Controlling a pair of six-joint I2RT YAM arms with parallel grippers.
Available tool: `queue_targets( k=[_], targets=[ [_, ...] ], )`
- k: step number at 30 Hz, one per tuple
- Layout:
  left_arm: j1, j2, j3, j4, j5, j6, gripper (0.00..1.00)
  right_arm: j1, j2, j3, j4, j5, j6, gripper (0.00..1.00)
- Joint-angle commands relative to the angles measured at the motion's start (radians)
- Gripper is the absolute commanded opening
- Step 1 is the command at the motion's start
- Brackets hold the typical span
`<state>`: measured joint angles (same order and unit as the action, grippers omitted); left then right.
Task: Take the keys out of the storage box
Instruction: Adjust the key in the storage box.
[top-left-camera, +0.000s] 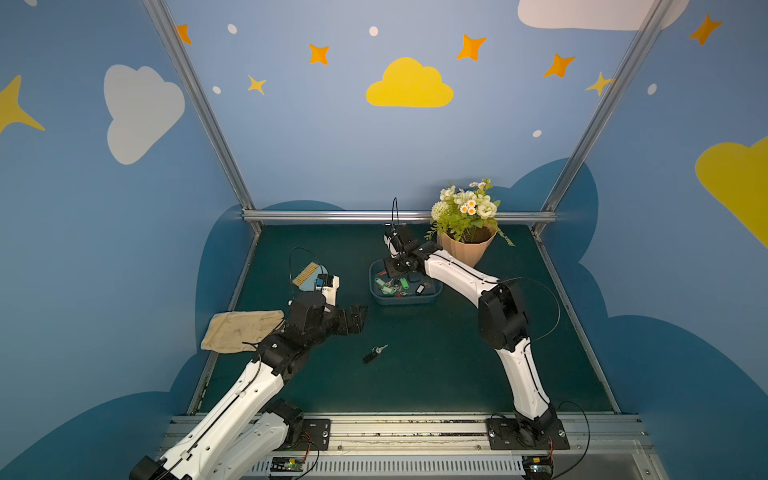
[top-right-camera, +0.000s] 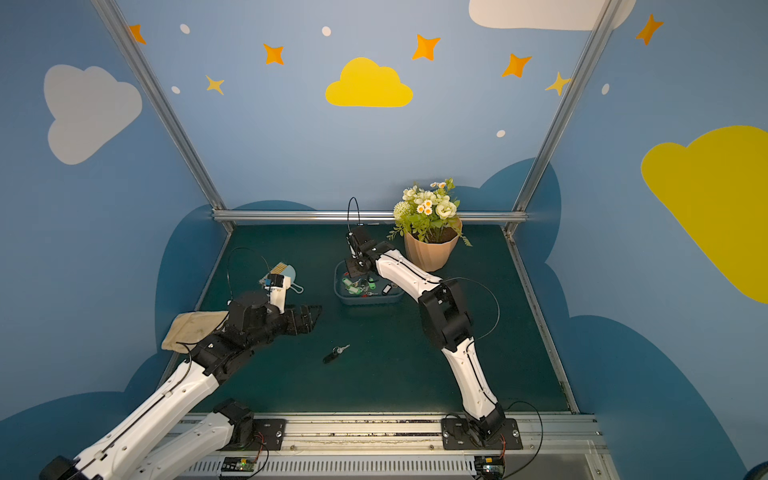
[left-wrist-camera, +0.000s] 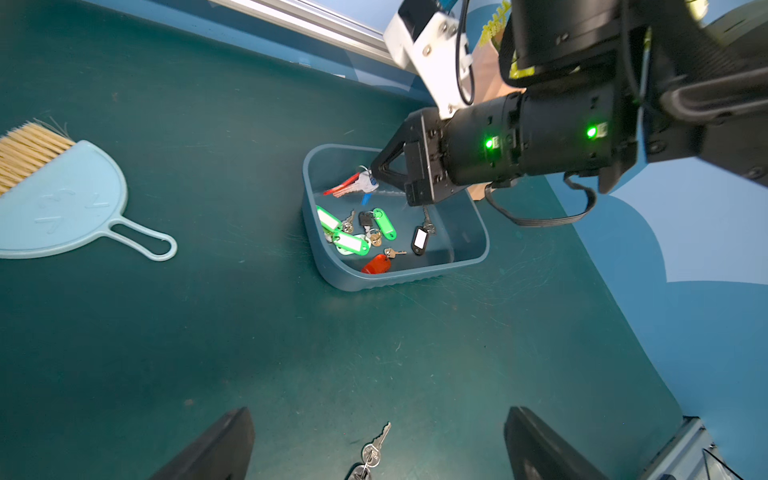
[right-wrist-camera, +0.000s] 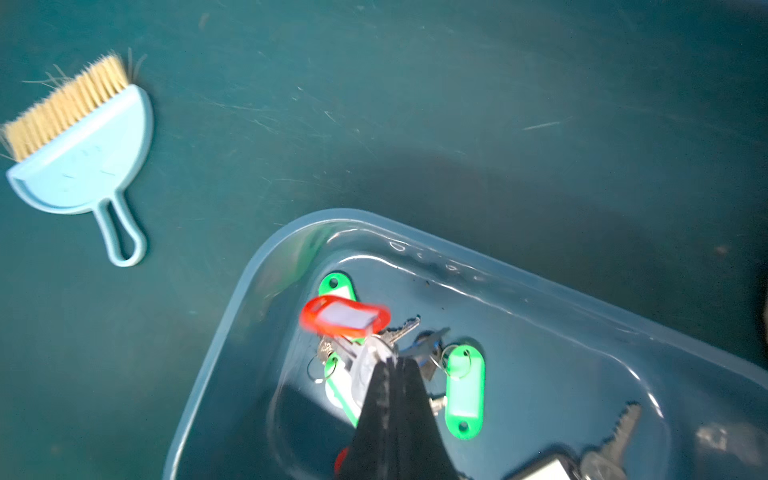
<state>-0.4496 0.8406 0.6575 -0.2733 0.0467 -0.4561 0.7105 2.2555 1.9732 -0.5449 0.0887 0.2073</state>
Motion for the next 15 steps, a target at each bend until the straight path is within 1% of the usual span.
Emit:
queue_targets(
  k=[1,6,10,11,12,15],
  targets=[
    [0.005,0.023,-0.015,0.048,0.049,0.009,1.0,0.001,-0.058,-0.036,-0.04,0.007,-0.027,0.0],
    [0.004,0.128,-0.001,0.134,0.116,0.0,1.0,-0.013,-0.088,-0.087,-0.04,-0.033,-0.029,0.0],
    [0.005,0.209,0.042,0.157,0.174,0.01,1.0,-0.042,-0.07,-0.106,-0.055,-0.069,-0.013,0.0],
    [0.005,0.224,0.051,0.157,0.179,0.015,1.0,-0.051,-0.06,-0.107,-0.066,-0.069,-0.005,0.05],
    [0.005,0.235,0.057,0.157,0.201,0.019,1.0,-0.059,-0.052,-0.107,-0.075,-0.068,-0.001,0.08],
    [0.005,0.245,0.059,0.158,0.212,0.02,1.0,-0.075,-0.043,-0.112,-0.097,-0.052,0.003,0.11]
  ],
)
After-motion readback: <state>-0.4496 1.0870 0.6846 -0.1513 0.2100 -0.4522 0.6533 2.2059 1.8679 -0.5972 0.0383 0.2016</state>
